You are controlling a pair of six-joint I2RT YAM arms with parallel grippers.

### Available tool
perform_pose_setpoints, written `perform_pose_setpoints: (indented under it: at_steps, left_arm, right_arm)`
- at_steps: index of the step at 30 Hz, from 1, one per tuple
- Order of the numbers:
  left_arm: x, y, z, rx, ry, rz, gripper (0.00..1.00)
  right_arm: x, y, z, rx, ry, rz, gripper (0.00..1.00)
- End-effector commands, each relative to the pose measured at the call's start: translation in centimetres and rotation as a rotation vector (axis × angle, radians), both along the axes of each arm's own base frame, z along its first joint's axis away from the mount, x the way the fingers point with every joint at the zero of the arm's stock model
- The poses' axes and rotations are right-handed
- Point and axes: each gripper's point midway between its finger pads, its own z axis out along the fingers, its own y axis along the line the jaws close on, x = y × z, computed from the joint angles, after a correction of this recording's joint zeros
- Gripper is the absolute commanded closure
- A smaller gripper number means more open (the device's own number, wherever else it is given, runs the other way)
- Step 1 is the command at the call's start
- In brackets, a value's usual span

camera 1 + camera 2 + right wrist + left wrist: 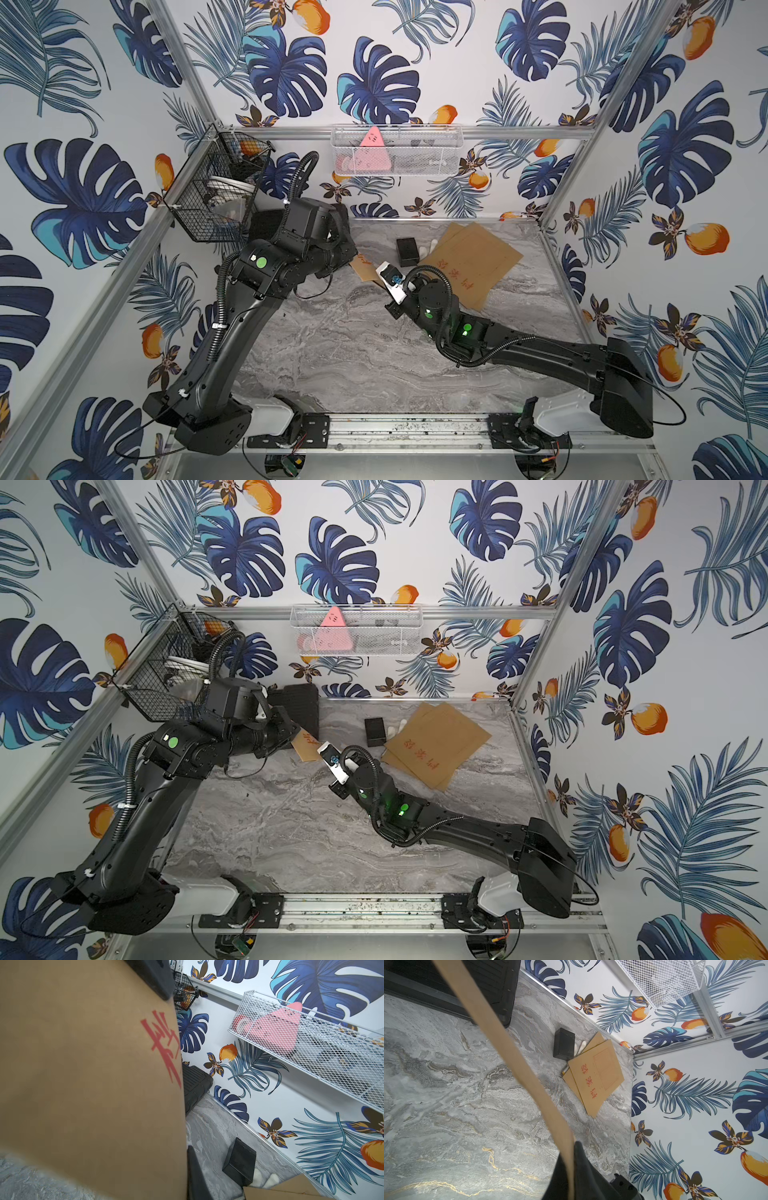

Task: Open the file bag
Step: Pick up the file bag from the file bag.

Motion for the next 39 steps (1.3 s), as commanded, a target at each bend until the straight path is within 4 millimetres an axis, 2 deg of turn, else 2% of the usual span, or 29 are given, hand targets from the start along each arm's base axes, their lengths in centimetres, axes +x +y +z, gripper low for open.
perform_pose_setpoints:
  at_steps: [1, 3, 4, 5, 10, 14, 17, 21, 27, 30, 32, 35, 38, 39]
  left_arm:
    - [0.7, 0.5, 2.9, 0.081, -0.166, -0.05, 0.44]
    - [0.7, 1.9, 3.7, 0.189, -0.209, -0.038, 0.13]
    - [0.7, 2.2, 4.2, 0.25, -0.23, -0.06, 0.04]
    - [0.5, 2.3, 4.5, 0.296, -0.242, -0.091, 0.01]
    - [-0.7, 2.1, 4.4, 0.392, -0.296, -0.212, 0.01]
    - [-1.5, 0.4, 3.3, 0.347, -0.333, -0.323, 0.01]
    - [-1.2, -0.6, 2.3, 0.291, -0.333, -0.366, 0.01]
    - [-0.1, -1.4, 1.9, 0.207, -0.373, -0.414, 0.01]
    - [2.5, -0.6, 0.7, 0.118, -0.443, -0.386, 0.01]
    - [2.9, -0.6, 0.2, 0.12, -0.448, -0.391, 0.01]
    - [3.0, -0.7, -0.1, 0.1, -0.439, -0.414, 0.01]
    - [3.2, -0.9, -0.7, 0.059, -0.425, -0.459, 0.01]
    - [3.4, -0.8, -0.8, 0.02, -0.458, -0.483, 0.01]
    - [3.4, -0.7, -0.6, 0.011, -0.475, -0.488, 0.01]
  right_arm:
    - [0.2, -1.6, 2.3, 0.088, 0.017, -0.064, 1.0]
    - [0.6, -3.2, 3.4, 0.109, 0.035, -0.128, 1.0]
    - [0.7, -4.0, 3.8, 0.111, 0.053, -0.148, 1.0]
    - [0.9, -4.7, 4.0, 0.115, 0.072, -0.157, 1.0]
    - [2.8, -9.1, 4.7, 0.2, 0.298, -0.161, 1.0]
    - [4.2, -11.9, 4.4, 0.259, 0.501, -0.137, 1.0]
    - [4.5, -13.3, 4.6, 0.265, 0.562, -0.149, 1.0]
    - [4.1, -13.8, 5.1, 0.228, 0.574, -0.146, 1.0]
    - [3.3, -15.3, 6.2, 0.222, 0.508, -0.172, 1.0]
    - [3.4, -16.4, 7.0, 0.225, 0.48, -0.218, 1.0]
    - [3.4, -16.4, 7.1, 0.197, 0.494, -0.214, 1.0]
    - [3.5, -15.8, 7.0, 0.178, 0.572, -0.143, 1.0]
    - [3.5, -15.1, 7.7, 0.264, 0.67, -0.014, 1.0]
    - [3.9, -15.5, 8.1, 0.315, 0.698, 0.015, 1.0]
